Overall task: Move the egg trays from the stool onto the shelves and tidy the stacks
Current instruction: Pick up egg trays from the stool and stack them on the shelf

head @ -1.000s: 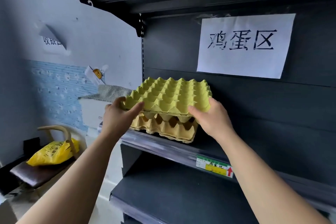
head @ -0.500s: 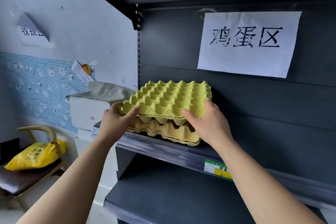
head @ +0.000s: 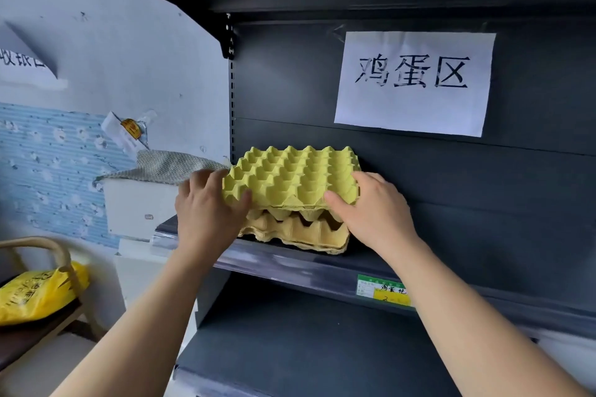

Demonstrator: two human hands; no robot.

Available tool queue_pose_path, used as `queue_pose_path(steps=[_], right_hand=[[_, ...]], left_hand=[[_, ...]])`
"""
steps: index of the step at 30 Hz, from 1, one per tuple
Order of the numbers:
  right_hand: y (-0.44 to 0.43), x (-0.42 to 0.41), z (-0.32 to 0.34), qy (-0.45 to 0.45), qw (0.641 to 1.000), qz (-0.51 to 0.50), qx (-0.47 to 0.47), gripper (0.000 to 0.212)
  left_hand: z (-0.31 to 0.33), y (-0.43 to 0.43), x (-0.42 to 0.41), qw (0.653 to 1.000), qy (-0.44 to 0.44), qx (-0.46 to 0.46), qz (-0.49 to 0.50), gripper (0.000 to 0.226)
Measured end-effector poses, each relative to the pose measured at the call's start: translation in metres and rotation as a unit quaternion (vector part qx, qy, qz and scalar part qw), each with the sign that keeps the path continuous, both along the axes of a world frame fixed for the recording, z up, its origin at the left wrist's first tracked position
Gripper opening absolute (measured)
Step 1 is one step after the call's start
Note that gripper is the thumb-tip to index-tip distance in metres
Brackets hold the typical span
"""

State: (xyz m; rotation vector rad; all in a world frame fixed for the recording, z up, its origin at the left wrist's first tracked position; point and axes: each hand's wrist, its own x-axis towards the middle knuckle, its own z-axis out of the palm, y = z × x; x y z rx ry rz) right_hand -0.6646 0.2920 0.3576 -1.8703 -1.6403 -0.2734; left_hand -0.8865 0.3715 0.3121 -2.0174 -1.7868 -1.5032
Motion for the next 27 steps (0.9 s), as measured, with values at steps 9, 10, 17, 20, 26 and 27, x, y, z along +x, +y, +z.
queue_pose_path(steps=[9,10,17,20,26,27], right_hand=[[-0.085,0.002,-0.008,-0.046,0.996,-0.074,0.023,0.05],[-0.097,0.006,-0.014,-0.046,0.995,-0.088,0.015,0.052],[-0.188,0.058,-0.067,-0.031,0.976,-0.214,-0.023,0.043],[-0.23,0.091,-0.087,-0.035,0.962,-0.267,-0.045,0.042],[-0.314,0.172,-0.123,-0.023,0.929,-0.358,-0.095,0.038],[-0.328,0.188,-0.128,-0.021,0.926,-0.365,-0.1,0.038]], left_hand=[[0.003,-0.058,0.049,0.969,0.122,0.062,-0.204,0.043],[-0.003,-0.066,0.057,0.962,0.123,0.067,-0.233,0.042],[-0.052,-0.127,0.133,0.907,0.151,0.066,-0.388,0.04],[-0.073,-0.156,0.175,0.886,0.174,0.043,-0.428,0.045],[-0.106,-0.218,0.277,0.84,0.203,0.025,-0.503,0.047],[-0.11,-0.229,0.295,0.834,0.207,0.023,-0.512,0.046]])
